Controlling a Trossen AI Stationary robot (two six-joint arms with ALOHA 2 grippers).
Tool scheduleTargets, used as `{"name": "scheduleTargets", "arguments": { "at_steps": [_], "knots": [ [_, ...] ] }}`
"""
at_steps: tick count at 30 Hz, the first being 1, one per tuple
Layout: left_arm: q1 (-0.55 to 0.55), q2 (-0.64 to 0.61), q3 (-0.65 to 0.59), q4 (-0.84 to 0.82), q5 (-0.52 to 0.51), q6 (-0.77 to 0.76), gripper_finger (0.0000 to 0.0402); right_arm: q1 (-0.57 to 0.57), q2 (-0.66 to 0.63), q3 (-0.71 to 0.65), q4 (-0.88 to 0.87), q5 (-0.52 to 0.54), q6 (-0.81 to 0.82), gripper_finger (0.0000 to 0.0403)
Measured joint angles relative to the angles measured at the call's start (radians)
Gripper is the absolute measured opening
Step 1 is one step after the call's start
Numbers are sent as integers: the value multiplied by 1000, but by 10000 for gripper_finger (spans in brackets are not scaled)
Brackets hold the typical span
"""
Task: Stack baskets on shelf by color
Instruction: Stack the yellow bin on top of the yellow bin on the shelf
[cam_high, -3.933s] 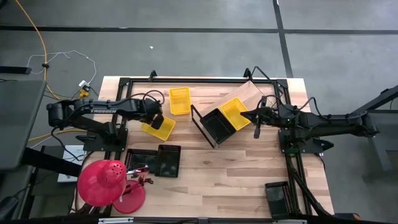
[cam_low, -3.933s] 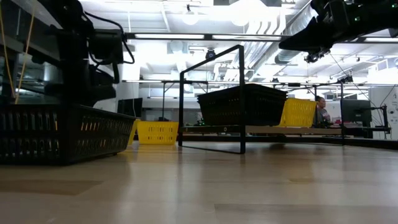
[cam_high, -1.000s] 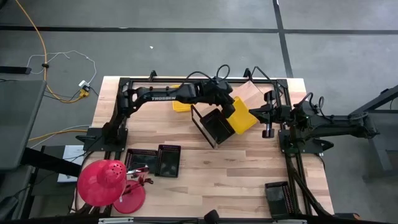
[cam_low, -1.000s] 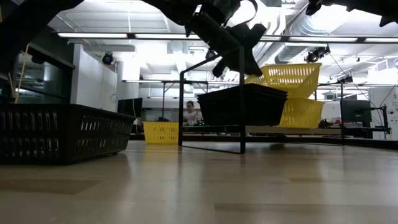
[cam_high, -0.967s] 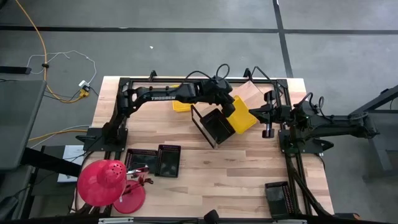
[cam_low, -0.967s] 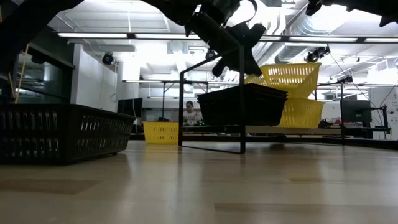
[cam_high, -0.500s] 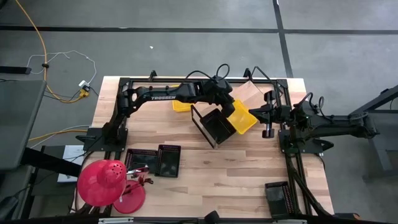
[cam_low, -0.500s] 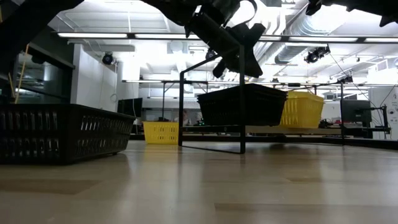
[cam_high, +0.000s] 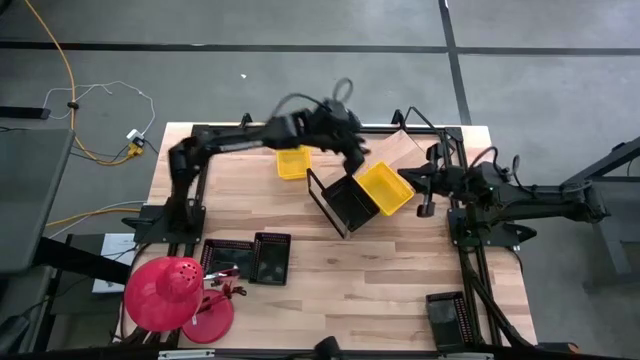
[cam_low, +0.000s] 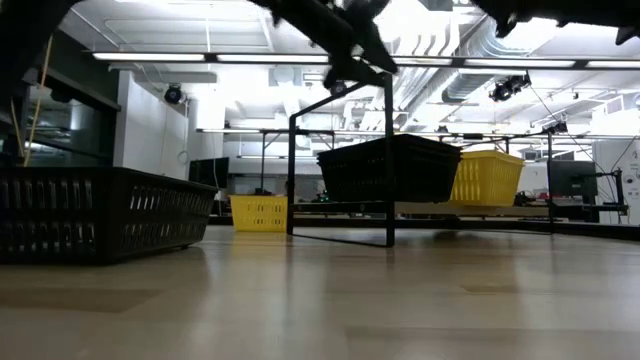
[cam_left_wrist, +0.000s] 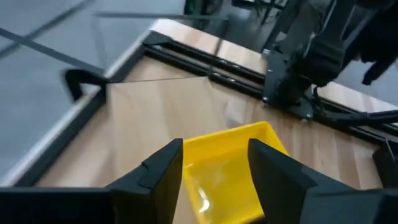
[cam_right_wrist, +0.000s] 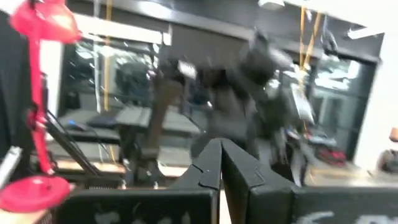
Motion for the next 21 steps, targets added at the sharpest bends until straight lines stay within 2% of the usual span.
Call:
{"name": "scheduleTargets", "arguments": {
  "at_steps": [4,8,12,16,21],
  "knots": [
    [1,-104,-1,-65,-2,38,172,0,0,0,-134,50,53,0],
    [-50,-216,-72,5,1,90,170,0,0,0,-302,68,106,0],
    [-113,-337,-261,168,-14,128,158,0,0,0,-408,66,163,0],
    [-159,-476,-510,415,-32,128,143,0,-1,2,-477,54,199,0],
    [-195,-624,-794,686,-46,90,126,0,0,71,-667,14,250,0]
  ]
}}
